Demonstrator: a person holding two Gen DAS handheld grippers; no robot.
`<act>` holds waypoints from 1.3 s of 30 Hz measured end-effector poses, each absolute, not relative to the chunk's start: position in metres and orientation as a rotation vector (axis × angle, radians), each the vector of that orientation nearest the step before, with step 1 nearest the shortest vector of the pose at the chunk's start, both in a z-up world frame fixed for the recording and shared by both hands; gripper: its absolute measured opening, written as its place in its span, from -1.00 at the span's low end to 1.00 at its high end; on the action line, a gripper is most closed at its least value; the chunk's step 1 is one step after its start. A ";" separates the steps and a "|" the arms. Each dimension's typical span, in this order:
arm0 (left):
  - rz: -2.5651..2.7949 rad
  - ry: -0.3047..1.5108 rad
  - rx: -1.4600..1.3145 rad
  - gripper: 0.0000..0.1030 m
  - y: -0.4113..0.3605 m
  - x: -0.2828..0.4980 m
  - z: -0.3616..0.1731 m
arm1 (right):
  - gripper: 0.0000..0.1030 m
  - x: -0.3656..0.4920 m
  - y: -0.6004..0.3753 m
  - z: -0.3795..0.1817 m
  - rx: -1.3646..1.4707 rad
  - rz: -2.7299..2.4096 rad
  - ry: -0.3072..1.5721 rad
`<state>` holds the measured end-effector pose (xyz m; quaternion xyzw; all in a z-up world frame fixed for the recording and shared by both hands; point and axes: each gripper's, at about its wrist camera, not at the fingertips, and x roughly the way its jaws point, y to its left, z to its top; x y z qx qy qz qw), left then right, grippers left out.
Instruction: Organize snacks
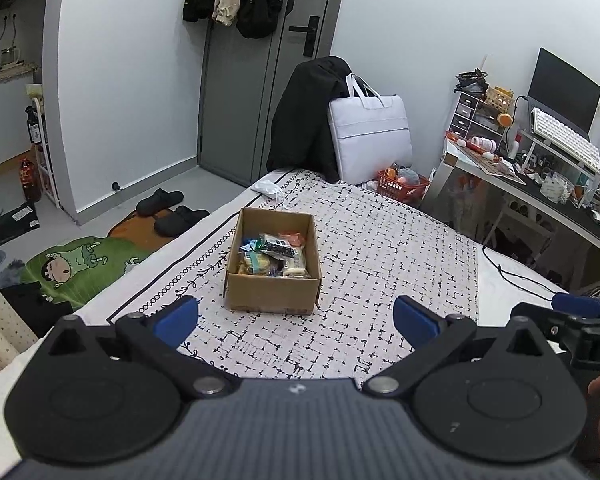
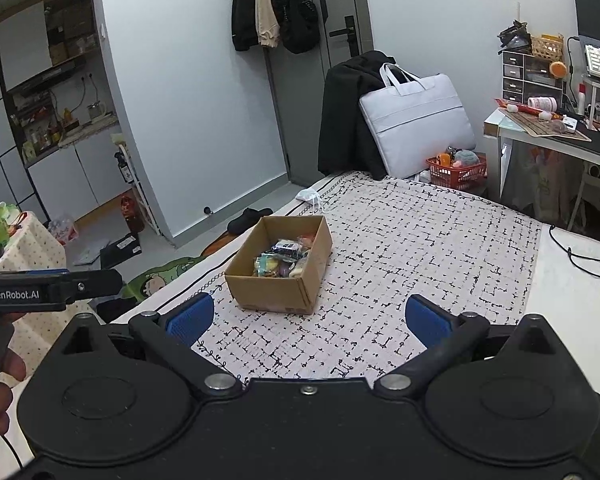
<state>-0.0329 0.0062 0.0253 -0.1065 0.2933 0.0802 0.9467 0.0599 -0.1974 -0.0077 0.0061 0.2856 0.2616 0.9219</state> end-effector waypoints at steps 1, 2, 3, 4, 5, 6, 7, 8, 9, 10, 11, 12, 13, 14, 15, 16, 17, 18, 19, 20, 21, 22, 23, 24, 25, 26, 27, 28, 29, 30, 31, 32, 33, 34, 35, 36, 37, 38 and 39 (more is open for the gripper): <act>0.163 0.597 -0.217 1.00 0.007 -0.033 0.025 | 1.00 0.059 -0.197 -0.007 0.010 0.537 0.584; 0.163 0.597 -0.216 1.00 0.007 -0.033 0.025 | 1.00 0.059 -0.196 -0.007 0.008 0.539 0.581; 0.163 0.597 -0.216 1.00 0.006 -0.033 0.025 | 1.00 0.058 -0.196 -0.006 0.008 0.540 0.578; 0.164 0.597 -0.216 1.00 0.006 -0.033 0.025 | 1.00 0.058 -0.196 -0.006 0.010 0.542 0.576; 0.163 0.598 -0.216 1.00 0.007 -0.033 0.025 | 1.00 0.058 -0.196 -0.006 0.011 0.544 0.577; 0.162 0.599 -0.214 1.00 0.007 -0.033 0.025 | 1.00 0.058 -0.196 -0.007 0.011 0.543 0.579; 0.161 0.598 -0.213 1.00 0.007 -0.033 0.025 | 1.00 0.058 -0.195 -0.007 0.010 0.541 0.581; 0.159 0.597 -0.212 1.00 0.007 -0.034 0.025 | 1.00 0.059 -0.195 -0.007 0.010 0.541 0.581; 0.158 0.598 -0.211 1.00 0.006 -0.034 0.025 | 1.00 0.059 -0.195 -0.008 0.010 0.541 0.582; 0.159 0.599 -0.210 1.00 0.007 -0.034 0.025 | 1.00 0.059 -0.194 -0.008 0.011 0.541 0.582; 0.159 0.600 -0.211 1.00 0.007 -0.034 0.025 | 1.00 0.059 -0.194 -0.008 0.012 0.541 0.583; 0.158 0.600 -0.212 1.00 0.007 -0.033 0.024 | 1.00 0.059 -0.195 -0.008 0.014 0.541 0.583; 0.159 0.601 -0.212 1.00 0.008 -0.033 0.024 | 1.00 0.059 -0.194 -0.008 0.014 0.540 0.584; 0.159 0.601 -0.211 1.00 0.008 -0.033 0.024 | 1.00 0.059 -0.194 -0.008 0.013 0.539 0.584; 0.159 0.602 -0.210 1.00 0.008 -0.033 0.024 | 1.00 0.059 -0.194 -0.008 0.013 0.540 0.584; 0.159 0.602 -0.210 1.00 0.007 -0.033 0.024 | 1.00 0.059 -0.194 -0.008 0.014 0.540 0.585; 0.159 0.603 -0.210 1.00 0.008 -0.032 0.024 | 1.00 0.059 -0.194 -0.008 0.014 0.540 0.585; 0.159 0.602 -0.210 1.00 0.007 -0.033 0.024 | 1.00 0.059 -0.194 -0.008 0.014 0.540 0.585; 0.159 0.602 -0.211 1.00 0.007 -0.033 0.024 | 1.00 0.059 -0.194 -0.008 0.014 0.540 0.585; 0.159 0.601 -0.212 1.00 0.008 -0.033 0.024 | 1.00 0.059 -0.194 -0.008 0.014 0.540 0.584; 0.158 0.601 -0.212 1.00 0.007 -0.033 0.024 | 1.00 0.059 -0.194 -0.008 0.014 0.540 0.584; 0.159 0.601 -0.212 1.00 0.007 -0.032 0.023 | 1.00 0.059 -0.194 -0.008 0.015 0.540 0.584; 0.161 0.601 -0.212 1.00 0.007 -0.032 0.023 | 1.00 0.059 -0.194 -0.008 0.015 0.539 0.585; 0.162 0.600 -0.211 1.00 0.007 -0.033 0.023 | 1.00 0.059 -0.194 -0.009 0.016 0.539 0.584; 0.162 0.600 -0.210 1.00 0.006 -0.033 0.022 | 1.00 0.059 -0.194 -0.009 0.018 0.538 0.585; 0.162 0.601 -0.209 1.00 0.006 -0.033 0.022 | 1.00 0.060 -0.194 -0.009 0.020 0.537 0.586; 0.162 0.602 -0.207 1.00 0.006 -0.033 0.022 | 1.00 0.060 -0.194 -0.010 0.022 0.537 0.586; 0.162 0.604 -0.204 1.00 0.005 -0.033 0.022 | 1.00 0.060 -0.195 -0.011 0.024 0.535 0.587; 0.165 0.604 -0.202 1.00 0.005 -0.033 0.021 | 1.00 0.060 -0.195 -0.011 0.025 0.534 0.588; 0.167 0.606 -0.202 1.00 0.006 -0.033 0.021 | 1.00 0.061 -0.195 -0.012 0.026 0.534 0.588; 0.169 0.607 -0.204 1.00 0.007 -0.033 0.021 | 1.00 0.061 -0.195 -0.012 0.027 0.534 0.588; 0.169 0.608 -0.205 1.00 0.007 -0.032 0.021 | 1.00 0.061 -0.195 -0.012 0.027 0.534 0.589; 0.169 0.609 -0.206 1.00 0.007 -0.032 0.021 | 1.00 0.061 -0.196 -0.012 0.027 0.534 0.589; 0.169 0.609 -0.206 1.00 0.007 -0.032 0.021 | 1.00 0.061 -0.195 -0.012 0.027 0.534 0.589; 0.169 0.609 -0.205 1.00 0.008 -0.033 0.021 | 1.00 0.061 -0.196 -0.012 0.028 0.533 0.589; 0.169 0.609 -0.204 1.00 0.007 -0.032 0.021 | 1.00 0.061 -0.196 -0.012 0.029 0.533 0.590; 0.169 0.608 -0.203 1.00 0.007 -0.033 0.021 | 1.00 0.061 -0.196 -0.013 0.029 0.534 0.590; 0.168 0.608 -0.202 1.00 0.007 -0.033 0.022 | 1.00 0.061 -0.196 -0.013 0.029 0.534 0.590; 0.167 0.607 -0.200 1.00 0.006 -0.033 0.022 | 1.00 0.062 -0.196 -0.013 0.028 0.534 0.590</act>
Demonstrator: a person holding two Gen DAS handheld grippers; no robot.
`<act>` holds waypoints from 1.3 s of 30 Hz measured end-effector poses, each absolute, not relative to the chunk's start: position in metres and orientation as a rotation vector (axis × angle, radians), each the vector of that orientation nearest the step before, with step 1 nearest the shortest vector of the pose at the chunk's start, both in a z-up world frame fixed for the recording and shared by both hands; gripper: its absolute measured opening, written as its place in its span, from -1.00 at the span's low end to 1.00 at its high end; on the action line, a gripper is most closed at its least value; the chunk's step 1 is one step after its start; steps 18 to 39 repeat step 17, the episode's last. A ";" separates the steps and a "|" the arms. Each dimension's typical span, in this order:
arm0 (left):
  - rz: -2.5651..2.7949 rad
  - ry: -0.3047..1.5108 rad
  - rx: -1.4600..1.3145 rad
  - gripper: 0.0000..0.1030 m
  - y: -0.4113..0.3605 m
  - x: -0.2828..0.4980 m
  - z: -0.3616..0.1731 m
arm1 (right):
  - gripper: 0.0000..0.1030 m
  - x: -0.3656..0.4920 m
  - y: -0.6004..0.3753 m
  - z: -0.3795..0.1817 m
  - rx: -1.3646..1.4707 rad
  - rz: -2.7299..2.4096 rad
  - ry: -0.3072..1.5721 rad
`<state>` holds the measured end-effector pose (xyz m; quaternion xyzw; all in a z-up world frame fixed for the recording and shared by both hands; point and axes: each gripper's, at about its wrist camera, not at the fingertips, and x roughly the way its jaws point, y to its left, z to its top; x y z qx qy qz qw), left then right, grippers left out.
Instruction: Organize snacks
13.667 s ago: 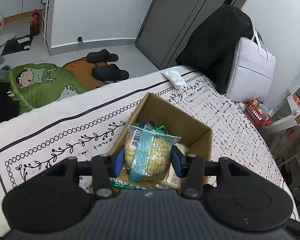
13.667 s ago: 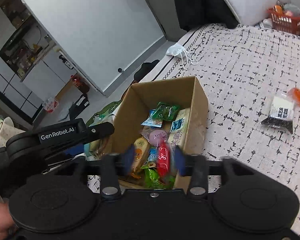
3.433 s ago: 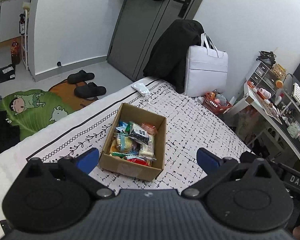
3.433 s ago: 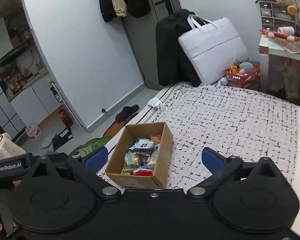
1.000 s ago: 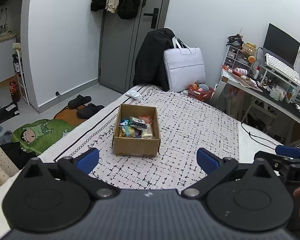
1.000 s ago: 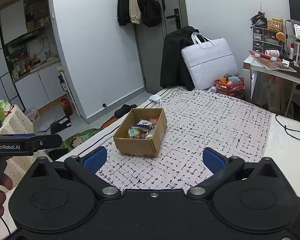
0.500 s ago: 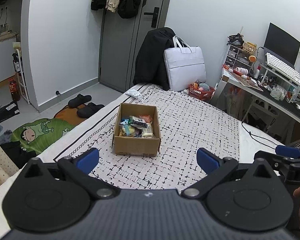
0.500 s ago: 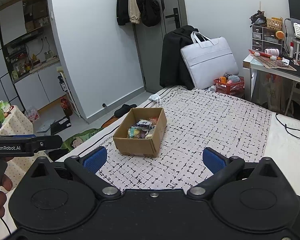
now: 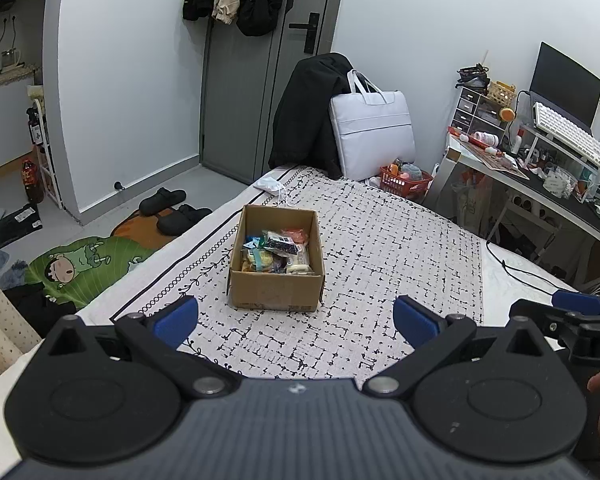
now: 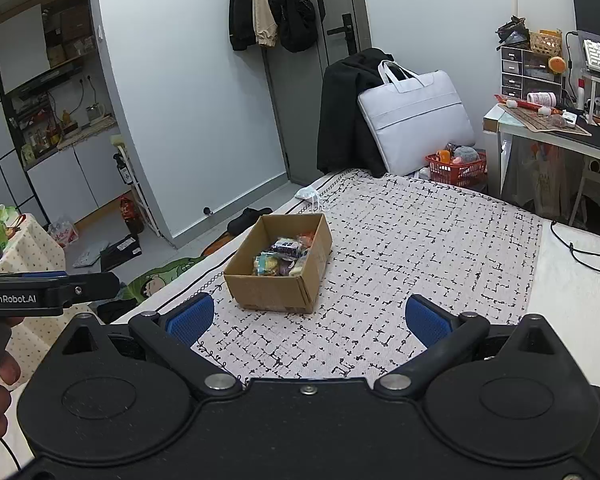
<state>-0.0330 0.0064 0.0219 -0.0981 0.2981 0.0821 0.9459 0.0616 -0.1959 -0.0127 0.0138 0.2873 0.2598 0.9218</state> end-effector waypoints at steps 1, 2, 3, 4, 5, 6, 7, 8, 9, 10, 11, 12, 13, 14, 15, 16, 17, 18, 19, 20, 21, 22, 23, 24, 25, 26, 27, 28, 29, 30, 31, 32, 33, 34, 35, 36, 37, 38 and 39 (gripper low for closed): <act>0.166 0.606 -0.197 1.00 0.006 -0.033 0.022 | 1.00 0.061 -0.196 -0.013 0.028 0.534 0.590; 0.166 0.606 -0.195 1.00 0.006 -0.033 0.022 | 1.00 0.062 -0.196 -0.013 0.029 0.534 0.591; 0.168 0.608 -0.193 1.00 0.005 -0.033 0.022 | 1.00 0.062 -0.196 -0.013 0.028 0.533 0.592; 0.167 0.611 -0.194 1.00 0.006 -0.033 0.022 | 1.00 0.061 -0.195 -0.014 0.028 0.533 0.594; 0.164 0.613 -0.196 1.00 0.006 -0.033 0.021 | 1.00 0.061 -0.196 -0.015 0.028 0.533 0.595; 0.163 0.614 -0.196 1.00 0.006 -0.033 0.021 | 1.00 0.061 -0.196 -0.015 0.028 0.533 0.595; 0.164 0.614 -0.194 1.00 0.006 -0.034 0.021 | 1.00 0.061 -0.196 -0.015 0.029 0.533 0.596; 0.164 0.614 -0.192 1.00 0.005 -0.034 0.020 | 1.00 0.061 -0.196 -0.016 0.030 0.532 0.598; 0.163 0.615 -0.193 1.00 0.006 -0.034 0.021 | 1.00 0.061 -0.196 -0.016 0.031 0.532 0.599; 0.162 0.615 -0.194 1.00 0.006 -0.034 0.021 | 1.00 0.061 -0.196 -0.017 0.031 0.531 0.599; 0.162 0.615 -0.194 1.00 0.006 -0.034 0.021 | 1.00 0.061 -0.195 -0.017 0.031 0.531 0.599; 0.162 0.615 -0.193 1.00 0.006 -0.034 0.020 | 1.00 0.061 -0.195 -0.017 0.031 0.532 0.599; 0.163 0.616 -0.193 1.00 0.006 -0.034 0.021 | 1.00 0.061 -0.196 -0.017 0.032 0.532 0.599; 0.163 0.616 -0.193 1.00 0.006 -0.034 0.020 | 1.00 0.061 -0.195 -0.017 0.032 0.531 0.600; 0.163 0.615 -0.194 1.00 0.006 -0.034 0.021 | 1.00 0.061 -0.195 -0.017 0.032 0.531 0.600; 0.162 0.616 -0.193 1.00 0.006 -0.034 0.021 | 1.00 0.061 -0.195 -0.018 0.034 0.530 0.601; 0.159 0.620 -0.189 1.00 0.006 -0.034 0.020 | 1.00 0.062 -0.195 -0.018 0.036 0.530 0.602; 0.159 0.620 -0.189 1.00 0.006 -0.034 0.020 | 1.00 0.062 -0.195 -0.018 0.036 0.530 0.602; 0.159 0.620 -0.189 1.00 0.006 -0.034 0.020 | 1.00 0.062 -0.195 -0.018 0.036 0.530 0.602; 0.159 0.620 -0.189 1.00 0.006 -0.034 0.020 | 1.00 0.062 -0.195 -0.018 0.036 0.530 0.602; 0.159 0.620 -0.189 1.00 0.006 -0.034 0.020 | 1.00 0.062 -0.195 -0.018 0.036 0.530 0.602; 0.159 0.620 -0.189 1.00 0.006 -0.034 0.020 | 1.00 0.062 -0.195 -0.018 0.036 0.530 0.602; 0.159 0.620 -0.189 1.00 0.006 -0.034 0.020 | 1.00 0.062 -0.195 -0.018 0.036 0.530 0.602; 0.159 0.620 -0.189 1.00 0.006 -0.034 0.020 | 1.00 0.062 -0.195 -0.018 0.036 0.530 0.602; 0.159 0.620 -0.189 1.00 0.006 -0.034 0.020 | 1.00 0.062 -0.195 -0.018 0.036 0.530 0.602; 0.159 0.620 -0.189 1.00 0.006 -0.034 0.020 | 1.00 0.062 -0.195 -0.018 0.036 0.530 0.602; 0.159 0.620 -0.189 1.00 0.006 -0.034 0.020 | 1.00 0.062 -0.195 -0.018 0.036 0.530 0.602; 0.159 0.620 -0.189 1.00 0.006 -0.034 0.020 | 1.00 0.062 -0.195 -0.018 0.036 0.530 0.602; 0.159 0.620 -0.189 1.00 0.006 -0.034 0.020 | 1.00 0.062 -0.195 -0.018 0.036 0.530 0.602; 0.159 0.620 -0.189 1.00 0.006 -0.034 0.020 | 1.00 0.062 -0.195 -0.018 0.036 0.530 0.602; 0.159 0.620 -0.189 1.00 0.006 -0.034 0.020 | 1.00 0.062 -0.195 -0.018 0.036 0.530 0.602; 0.159 0.620 -0.189 1.00 0.006 -0.034 0.020 | 1.00 0.062 -0.195 -0.018 0.036 0.530 0.602; 0.159 0.620 -0.189 1.00 0.006 -0.034 0.020 | 1.00 0.062 -0.195 -0.018 0.036 0.530 0.602; 0.159 0.620 -0.189 1.00 0.006 -0.034 0.020 | 1.00 0.062 -0.195 -0.018 0.036 0.530 0.602; 0.159 0.620 -0.189 1.00 0.006 -0.034 0.020 | 1.00 0.062 -0.195 -0.018 0.036 0.530 0.602; 0.159 0.620 -0.189 1.00 0.006 -0.034 0.020 | 1.00 0.062 -0.195 -0.018 0.036 0.530 0.602; 0.159 0.620 -0.189 1.00 0.006 -0.034 0.020 | 1.00 0.062 -0.195 -0.018 0.036 0.530 0.602; 0.159 0.620 -0.189 1.00 0.006 -0.034 0.020 | 1.00 0.062 -0.195 -0.018 0.036 0.530 0.602; 0.159 0.620 -0.189 1.00 0.006 -0.034 0.020 | 1.00 0.062 -0.195 -0.018 0.036 0.530 0.602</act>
